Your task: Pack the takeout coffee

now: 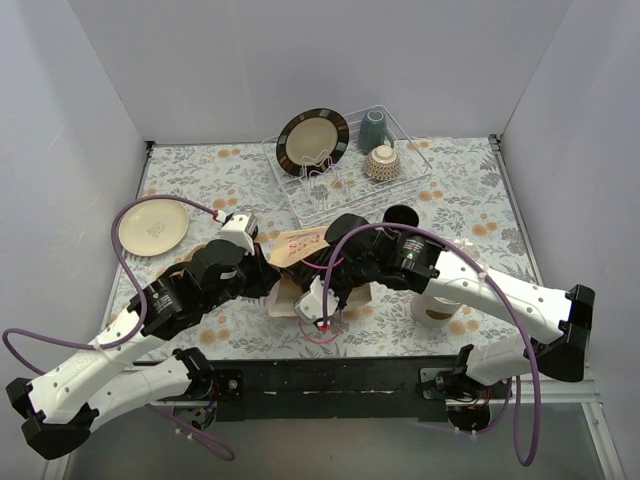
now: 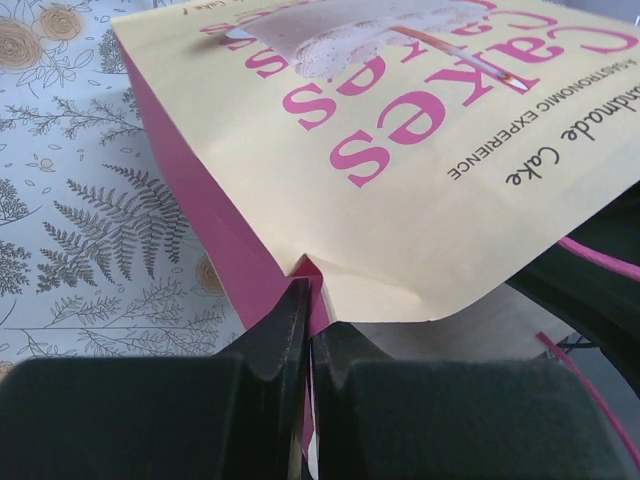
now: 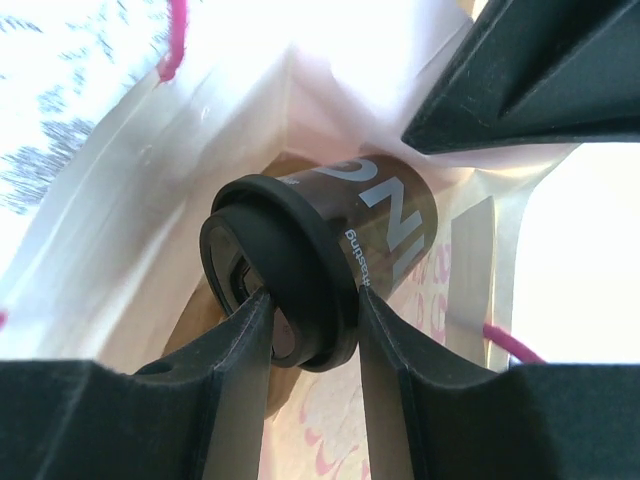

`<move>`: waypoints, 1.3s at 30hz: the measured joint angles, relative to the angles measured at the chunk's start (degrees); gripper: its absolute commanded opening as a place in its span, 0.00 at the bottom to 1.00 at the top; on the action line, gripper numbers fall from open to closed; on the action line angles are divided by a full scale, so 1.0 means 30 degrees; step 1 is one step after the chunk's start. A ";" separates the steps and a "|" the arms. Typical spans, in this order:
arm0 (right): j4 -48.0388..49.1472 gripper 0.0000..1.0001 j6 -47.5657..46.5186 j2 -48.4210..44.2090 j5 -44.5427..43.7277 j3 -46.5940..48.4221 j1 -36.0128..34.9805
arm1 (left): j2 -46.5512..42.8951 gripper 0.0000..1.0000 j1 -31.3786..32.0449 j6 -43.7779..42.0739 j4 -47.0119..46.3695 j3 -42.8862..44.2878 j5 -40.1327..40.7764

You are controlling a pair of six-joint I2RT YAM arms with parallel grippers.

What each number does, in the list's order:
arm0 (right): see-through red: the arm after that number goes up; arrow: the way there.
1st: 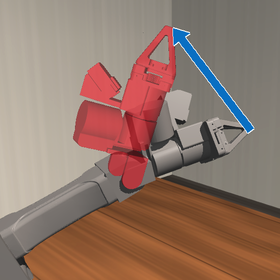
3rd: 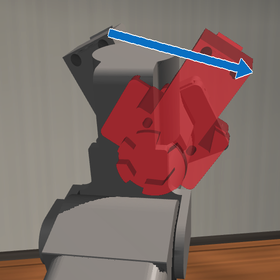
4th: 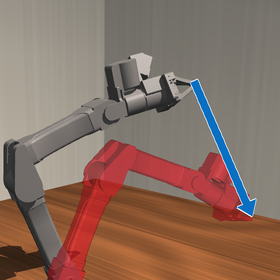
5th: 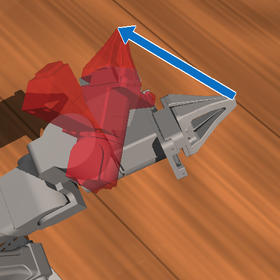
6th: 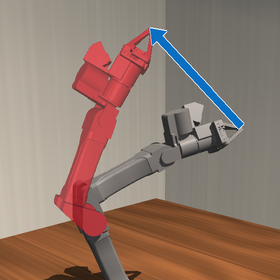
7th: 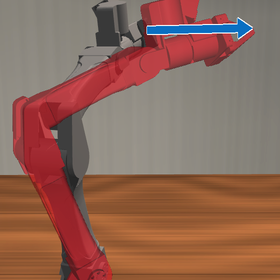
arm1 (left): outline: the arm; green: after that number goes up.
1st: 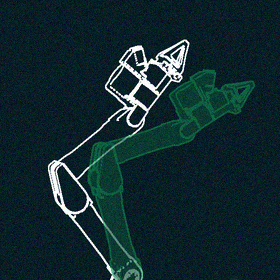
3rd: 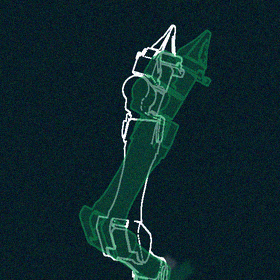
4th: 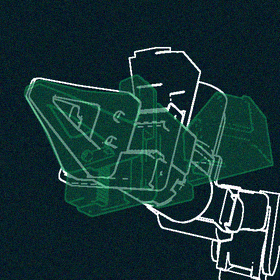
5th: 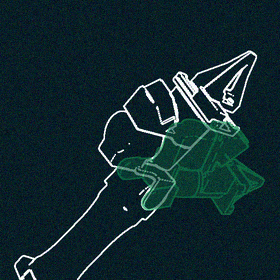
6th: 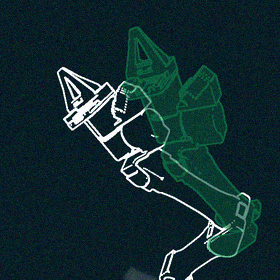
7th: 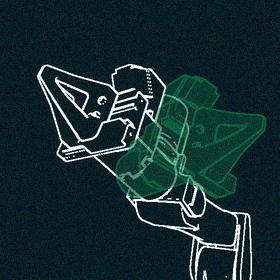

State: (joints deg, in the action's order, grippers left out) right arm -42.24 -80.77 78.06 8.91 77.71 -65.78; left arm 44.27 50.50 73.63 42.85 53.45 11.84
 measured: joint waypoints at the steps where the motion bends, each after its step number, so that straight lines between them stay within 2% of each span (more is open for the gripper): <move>1: -0.0248 0.35 0.0321 -0.0087 0.0124 0.0102 -0.0029 | 0.0087 0.00 0.0007 0.0000 0.0051 0.0102 -0.0007; 12: -0.1355 0.33 0.5013 -0.2492 0.2040 0.1537 -0.0226 | 0.1501 0.00 0.0029 0.0066 0.0874 0.1209 0.0605; 21: -0.0233 0.28 0.8772 -0.3534 0.3118 0.2106 -0.0240 | 0.2696 0.00 0.0029 0.0277 0.2579 0.3009 0.1078; 33: 0.6040 0.24 1.7041 -0.7759 0.2135 0.1268 -0.0248 | 0.3293 0.00 0.0022 0.0976 0.4357 0.4007 0.2426; 39: 1.0316 0.09 2.2753 -0.9027 -0.0787 -0.0066 -0.0248 | 0.3016 0.00 -0.0044 0.0750 0.4539 0.4131 0.2965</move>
State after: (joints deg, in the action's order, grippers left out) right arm -11.29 -12.51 50.98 6.55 77.52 -66.52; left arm 53.32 50.37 75.88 56.47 65.84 20.73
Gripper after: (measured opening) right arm 0.413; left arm 0.009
